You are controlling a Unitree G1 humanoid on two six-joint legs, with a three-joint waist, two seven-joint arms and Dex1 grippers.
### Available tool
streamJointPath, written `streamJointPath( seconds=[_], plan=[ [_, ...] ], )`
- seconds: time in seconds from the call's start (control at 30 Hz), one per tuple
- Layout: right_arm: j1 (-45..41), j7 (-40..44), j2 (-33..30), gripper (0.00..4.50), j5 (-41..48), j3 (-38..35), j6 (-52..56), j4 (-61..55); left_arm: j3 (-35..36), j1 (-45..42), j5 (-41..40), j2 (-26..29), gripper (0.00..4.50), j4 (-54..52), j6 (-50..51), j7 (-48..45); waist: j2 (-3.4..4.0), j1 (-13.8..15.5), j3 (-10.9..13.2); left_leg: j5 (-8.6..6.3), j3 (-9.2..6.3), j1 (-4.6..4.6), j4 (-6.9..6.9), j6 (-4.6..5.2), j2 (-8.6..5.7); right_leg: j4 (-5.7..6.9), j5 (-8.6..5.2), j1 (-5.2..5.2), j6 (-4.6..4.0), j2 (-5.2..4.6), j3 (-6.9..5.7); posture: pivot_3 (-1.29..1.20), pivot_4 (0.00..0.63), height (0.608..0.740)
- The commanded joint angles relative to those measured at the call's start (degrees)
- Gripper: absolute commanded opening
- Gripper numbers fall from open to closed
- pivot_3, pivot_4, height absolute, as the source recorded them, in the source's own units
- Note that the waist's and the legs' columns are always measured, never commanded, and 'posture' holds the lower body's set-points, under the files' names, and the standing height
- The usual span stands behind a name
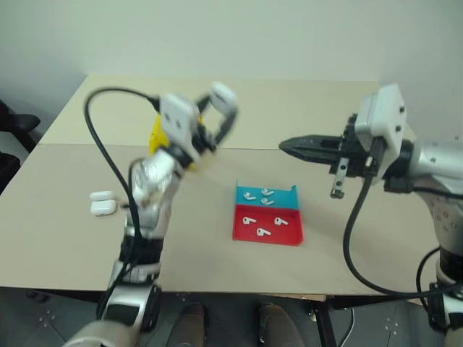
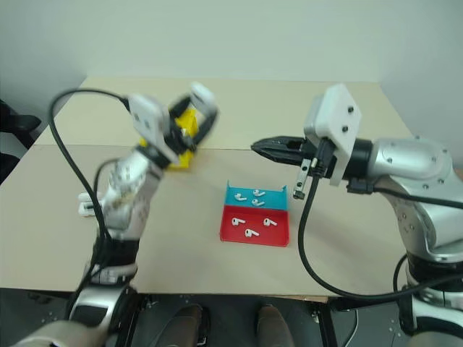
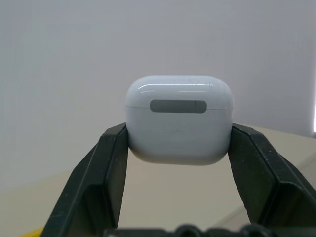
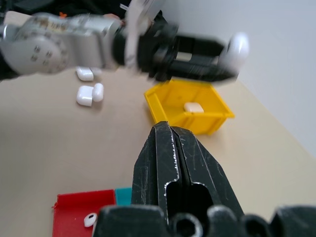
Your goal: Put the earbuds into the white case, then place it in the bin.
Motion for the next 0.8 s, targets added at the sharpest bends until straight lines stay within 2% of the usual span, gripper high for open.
streamJointPath(
  seconds=[0.03,0.17,0.3,0.4,0.47,0.6,0.67,0.8],
  plan=[
    [1.3,-3.1,0.7,0.04,0.5,-0.8,0.7,-2.0,1.4,-5.7,5.9,1.0,2.75,14.7,-1.8,10.0,0.01,-0.4,0.0,0.0,0.01,0.07,-0.04,0.0,-0.02,0.03,-0.01,0.04,0.01,-0.01,0.06,0.0,0.15,0.74],
    [3.4,-3.6,-0.5,0.04,-2.9,2.2,-0.2,-1.7,1.6,-11.1,6.4,0.4,2.75,28.0,-5.8,11.8,0.0,-0.5,0.0,0.0,0.0,-0.04,-0.06,0.0,-0.01,-0.04,0.0,-0.03,-0.01,-0.01,-0.02,0.0,0.15,0.74],
    [4.1,-5.0,-1.3,0.04,-4.1,2.3,0.8,-1.7,0.6,-13.8,7.7,0.1,2.75,36.7,-6.8,11.9,-0.02,-0.4,0.0,0.0,0.03,-0.25,-0.06,0.0,-0.03,-0.1,0.01,-0.18,0.01,-0.05,-0.05,0.0,0.15,0.74],
    [5.3,-5.8,-2.0,0.0,-4.1,1.7,1.1,-2.6,0.3,-14.3,7.2,0.4,3.72,39.1,-4.3,10.0,-0.02,-0.4,0.0,0.0,0.0,-0.34,-0.06,0.0,-0.03,-0.13,0.01,-0.19,0.01,-0.05,-0.11,0.0,0.15,0.74],
    [6.0,-6.2,-2.5,0.0,-4.3,1.5,1.3,-3.2,-0.3,-13.6,7.5,0.5,4.41,37.7,-5.0,9.0,-0.02,-0.4,0.0,-0.01,0.0,-0.35,-0.06,0.0,-0.03,-0.12,0.01,-0.19,0.01,-0.06,-0.12,0.0,0.15,0.74],
    [7.3,-6.6,-3.1,0.0,-4.5,1.3,1.4,-4.2,-0.5,-12.2,7.8,0.6,4.46,33.0,-7.8,9.5,-0.02,-0.4,0.0,0.0,-0.01,-0.35,-0.06,0.0,-0.02,-0.13,0.01,-0.2,0.01,-0.06,-0.12,0.0,0.15,0.74],
    [7.6,-6.7,-3.3,0.0,-4.6,1.3,1.3,-4.3,1.3,-9.4,2.7,0.7,4.46,27.0,-9.6,2.8,-0.02,-0.6,0.0,0.0,-0.01,-0.33,-0.06,0.0,-0.03,-0.11,0.01,-0.2,0.01,-0.06,-0.11,0.0,0.15,0.74],
    [8.4,-5.5,-4.4,0.0,-5.3,1.1,-0.2,-4.0,2.2,-1.5,-7.2,2.5,4.46,10.6,-3.2,-10.7,-0.01,-0.8,0.0,0.0,0.01,-0.29,-0.06,-0.01,0.01,-0.05,0.02,-0.2,0.0,-0.06,-0.08,0.0,0.15,0.74]
  ],
)
